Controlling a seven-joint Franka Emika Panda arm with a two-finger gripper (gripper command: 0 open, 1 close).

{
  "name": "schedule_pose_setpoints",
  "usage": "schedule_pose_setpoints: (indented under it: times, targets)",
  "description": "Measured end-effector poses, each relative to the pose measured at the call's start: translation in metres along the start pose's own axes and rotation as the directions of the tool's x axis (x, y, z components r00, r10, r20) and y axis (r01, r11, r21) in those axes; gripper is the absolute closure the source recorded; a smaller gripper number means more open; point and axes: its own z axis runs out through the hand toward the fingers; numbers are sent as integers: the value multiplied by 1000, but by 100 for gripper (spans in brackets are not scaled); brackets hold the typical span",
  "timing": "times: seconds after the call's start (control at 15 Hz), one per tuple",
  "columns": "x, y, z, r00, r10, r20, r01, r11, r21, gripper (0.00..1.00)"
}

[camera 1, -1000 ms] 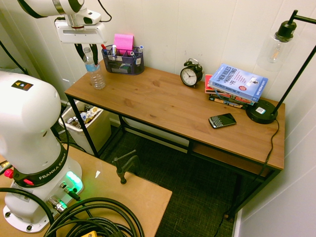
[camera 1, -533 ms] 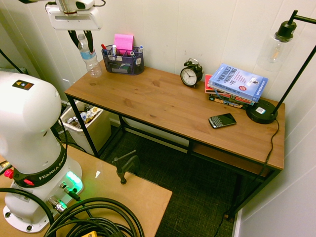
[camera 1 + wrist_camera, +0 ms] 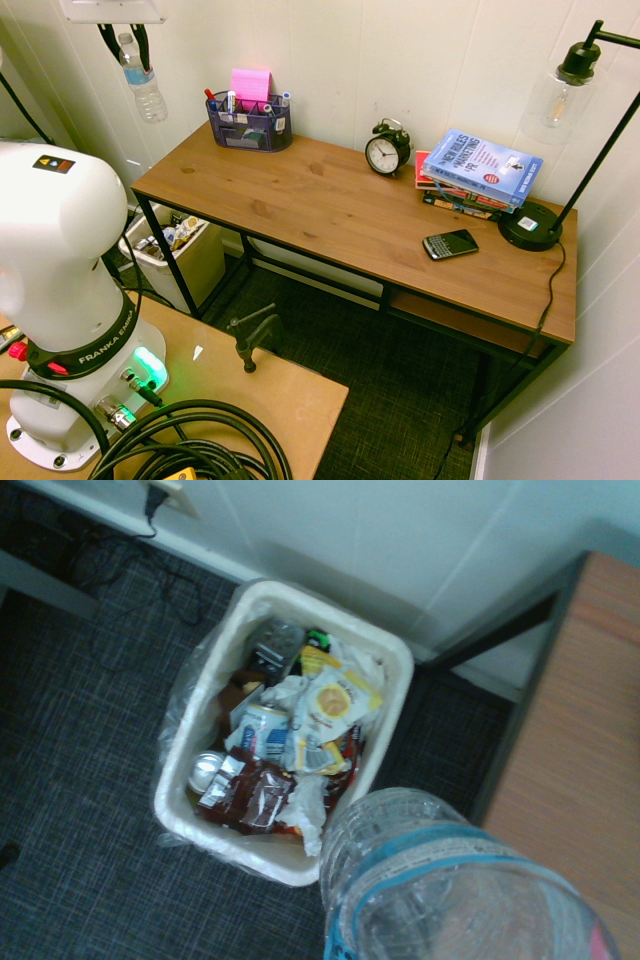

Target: Throw the bottle in the trash bin

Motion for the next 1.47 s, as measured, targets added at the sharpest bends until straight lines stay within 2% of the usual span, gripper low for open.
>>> schedule_pose_setpoints:
  times: [0.13,0.33,0.6,0.8,0.87,1.0,1.47]
  targets:
    - [0,-29,18,994,-33,105,30,999,26,100]
    - [3,-43,45,962,-60,267,51,998,39,100]
    - [10,-42,96,931,-49,362,72,996,-52,100]
    - [13,-50,125,905,-54,421,87,994,-60,100]
    - [12,-53,129,900,-53,433,85,995,-54,0]
    - [10,-56,130,893,-53,447,87,995,-56,0]
    - [14,-54,130,900,-45,434,85,994,-73,0]
